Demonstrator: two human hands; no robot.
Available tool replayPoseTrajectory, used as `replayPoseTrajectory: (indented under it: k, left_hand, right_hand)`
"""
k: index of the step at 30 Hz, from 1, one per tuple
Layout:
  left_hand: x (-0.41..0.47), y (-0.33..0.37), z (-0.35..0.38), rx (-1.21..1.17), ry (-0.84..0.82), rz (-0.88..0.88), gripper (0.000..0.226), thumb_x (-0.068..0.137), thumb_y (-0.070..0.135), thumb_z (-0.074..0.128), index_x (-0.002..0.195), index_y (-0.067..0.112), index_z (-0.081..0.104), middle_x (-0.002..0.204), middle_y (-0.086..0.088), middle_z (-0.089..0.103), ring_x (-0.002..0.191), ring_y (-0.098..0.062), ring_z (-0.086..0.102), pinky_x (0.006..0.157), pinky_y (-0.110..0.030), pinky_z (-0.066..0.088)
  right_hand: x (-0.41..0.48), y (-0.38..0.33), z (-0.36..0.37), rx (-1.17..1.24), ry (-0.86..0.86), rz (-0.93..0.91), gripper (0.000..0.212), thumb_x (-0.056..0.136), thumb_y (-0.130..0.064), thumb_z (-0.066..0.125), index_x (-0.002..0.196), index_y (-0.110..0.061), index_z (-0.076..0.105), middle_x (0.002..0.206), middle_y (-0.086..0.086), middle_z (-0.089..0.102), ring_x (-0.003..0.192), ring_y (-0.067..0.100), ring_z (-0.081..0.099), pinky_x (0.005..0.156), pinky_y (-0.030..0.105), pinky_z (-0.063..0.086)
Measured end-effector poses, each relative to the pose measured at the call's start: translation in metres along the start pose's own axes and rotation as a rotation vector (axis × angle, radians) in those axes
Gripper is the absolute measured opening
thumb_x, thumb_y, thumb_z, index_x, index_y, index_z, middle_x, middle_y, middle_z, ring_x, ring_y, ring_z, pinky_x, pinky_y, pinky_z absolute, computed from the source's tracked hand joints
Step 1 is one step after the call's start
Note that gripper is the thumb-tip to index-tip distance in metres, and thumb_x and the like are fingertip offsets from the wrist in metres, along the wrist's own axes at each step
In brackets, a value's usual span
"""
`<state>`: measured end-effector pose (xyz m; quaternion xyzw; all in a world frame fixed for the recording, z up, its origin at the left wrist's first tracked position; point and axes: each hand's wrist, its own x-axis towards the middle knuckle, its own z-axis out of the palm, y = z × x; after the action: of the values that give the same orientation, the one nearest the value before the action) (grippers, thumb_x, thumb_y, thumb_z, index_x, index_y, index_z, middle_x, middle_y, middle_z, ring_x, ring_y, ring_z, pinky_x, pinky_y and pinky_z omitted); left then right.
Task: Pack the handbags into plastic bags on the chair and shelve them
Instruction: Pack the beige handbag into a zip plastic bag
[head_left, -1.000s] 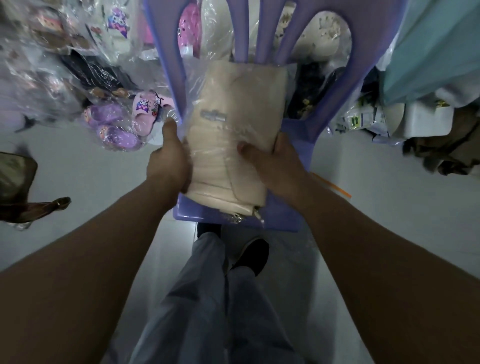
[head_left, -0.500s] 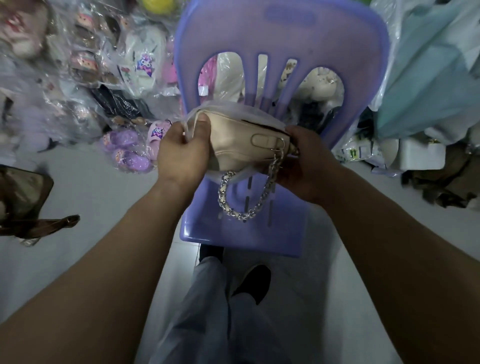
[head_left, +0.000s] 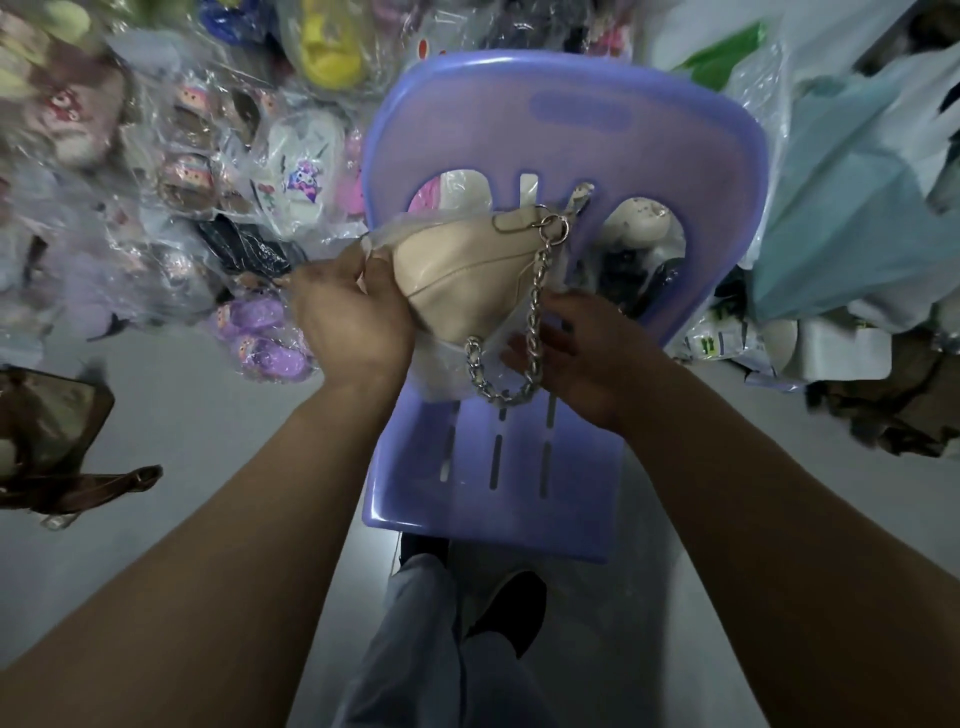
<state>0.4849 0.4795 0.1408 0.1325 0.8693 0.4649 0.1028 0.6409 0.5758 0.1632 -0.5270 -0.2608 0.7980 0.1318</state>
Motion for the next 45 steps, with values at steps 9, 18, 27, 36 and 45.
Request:
replayPoseTrajectory:
  k: [9,18,27,36,45]
  left_hand:
    - [0.014,0.036,-0.007,0.098,-0.004,0.312,0.023,0.098,0.029,0.044,0.098,0.021,0.066,0.094,-0.005,0.067,0.087,-0.027,0.062,0.074,-0.033,0.043]
    - [0.003,0.043,-0.008,0.019,-0.007,0.332,0.038,0.098,0.023,0.049,0.134,0.021,0.059,0.095,0.001,0.069,0.089,-0.02,0.065,0.083,-0.031,0.049]
    - [0.007,0.057,0.007,-0.074,0.088,0.243,0.025,0.094,0.02,0.051,0.114,0.018,0.065,0.103,0.005,0.067,0.085,-0.018,0.063,0.083,-0.037,0.051]
    - [0.011,0.067,0.018,-0.166,0.144,0.197,0.02,0.091,0.017,0.051,0.107,0.015,0.064,0.096,0.008,0.063,0.078,-0.008,0.058,0.08,-0.027,0.05]
    - [0.002,0.078,0.024,-0.25,0.199,0.234,0.022,0.093,0.012,0.049,0.112,0.015,0.059,0.089,0.019,0.054,0.076,0.011,0.052,0.072,-0.007,0.038]
  right_hand:
    - [0.011,-0.021,0.022,-0.128,0.204,-0.164,0.048,0.088,-0.007,0.073,0.118,-0.028,0.042,0.111,0.011,0.063,0.073,0.023,0.065,0.061,0.044,0.063]
    - [0.02,-0.012,0.027,-0.906,0.363,-0.469,0.035,0.09,-0.03,0.062,0.121,-0.023,0.047,0.114,0.007,0.065,0.106,0.034,0.063,0.094,0.046,0.051]
    - [0.008,-0.04,0.005,-1.124,0.36,-0.383,0.035,0.091,-0.032,0.053,0.103,-0.001,0.063,0.105,0.022,0.067,0.098,0.044,0.067,0.076,0.039,0.052]
    - [-0.001,-0.07,-0.012,-0.974,0.511,-0.619,0.041,0.097,-0.036,0.05,0.072,-0.005,0.06,0.074,0.014,0.07,0.078,0.035,0.065,0.069,0.034,0.045]
    - [-0.002,-0.049,-0.025,-0.892,0.625,-0.961,0.019,0.088,-0.033,0.054,0.075,-0.018,0.052,0.065,0.002,0.068,0.064,0.025,0.067,0.065,0.04,0.054]
